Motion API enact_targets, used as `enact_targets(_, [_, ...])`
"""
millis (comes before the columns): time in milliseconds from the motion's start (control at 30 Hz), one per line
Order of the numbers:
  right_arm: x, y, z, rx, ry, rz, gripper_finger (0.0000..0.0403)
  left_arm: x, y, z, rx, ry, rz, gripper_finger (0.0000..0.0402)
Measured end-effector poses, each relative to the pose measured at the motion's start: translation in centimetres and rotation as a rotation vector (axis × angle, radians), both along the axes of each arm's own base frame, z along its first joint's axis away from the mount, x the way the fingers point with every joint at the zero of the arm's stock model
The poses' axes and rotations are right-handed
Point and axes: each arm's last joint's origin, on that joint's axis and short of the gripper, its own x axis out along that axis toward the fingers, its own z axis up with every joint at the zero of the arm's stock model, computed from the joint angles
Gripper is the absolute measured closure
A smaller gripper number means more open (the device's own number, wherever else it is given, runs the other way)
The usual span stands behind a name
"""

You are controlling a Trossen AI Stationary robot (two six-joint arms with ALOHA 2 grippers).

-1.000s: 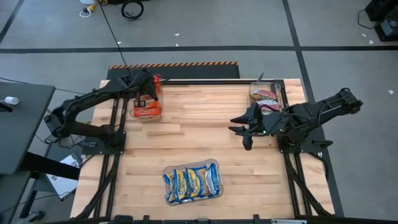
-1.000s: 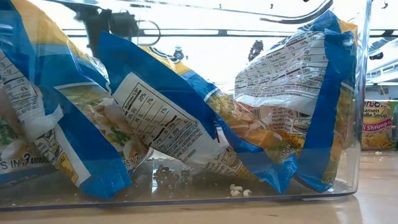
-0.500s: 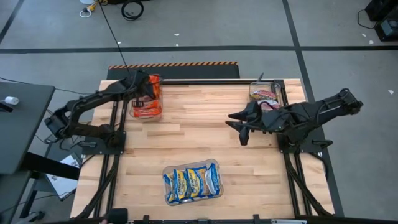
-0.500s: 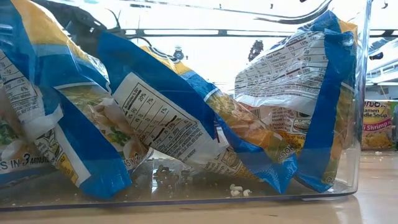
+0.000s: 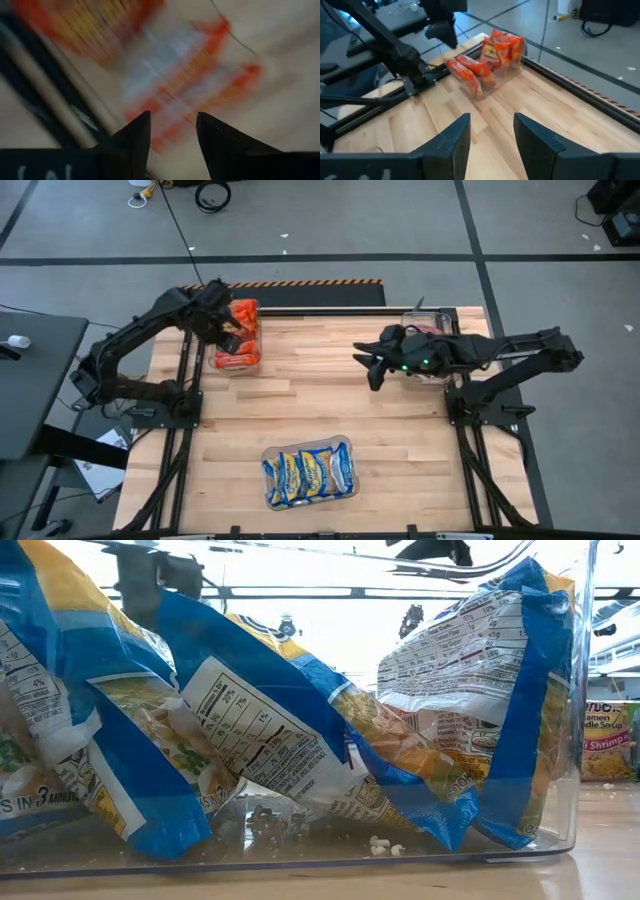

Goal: Sort Maruchan noodles
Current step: Return to Home Position

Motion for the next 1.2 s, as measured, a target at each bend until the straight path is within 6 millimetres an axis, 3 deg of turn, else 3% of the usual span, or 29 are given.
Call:
enact_targets(67, [0.6,-0.4,-0.3,0.009,0.0,0.008,0.0246,0.0,-1.2,0.2,-0.099,-0.076,0.063,0.0244])
enact_targets(233, [2.3,-1.5,-1.6,0.024,0.06,0.055,0.0246,0.8,-4.4,-0.2,-0.123,-0.117,0.161,0.0261])
enact_targets(400, [3.9,-2.1,-2.6,0.012,0.084,0.119,0.0246,1.8,-6.1,-2.1,-0.146,-0.131,0.233,0.0277])
enact_targets(567, [4.3,-2.2,-2.9,-0.002,0.1,0.182,0.0246,2.9,-5.0,-5.2,-0.096,-0.135,0.326,0.0285])
enact_targets(767, [3.9,-1.2,-2.5,0.058,0.08,0.296,0.0246,3.2,-3.4,-6.9,-0.037,-0.048,0.407,0.0285])
enact_targets(1033, [3.5,0.0,-2.2,0.06,0.076,0.342,0.0246,3.0,-0.4,-7.0,0.151,-0.103,0.535,0.0285])
enact_targets(1200, [3.0,0.3,-2.5,0.082,0.127,0.382,0.0246,2.6,-0.5,-5.9,0.101,-0.127,0.511,0.0285])
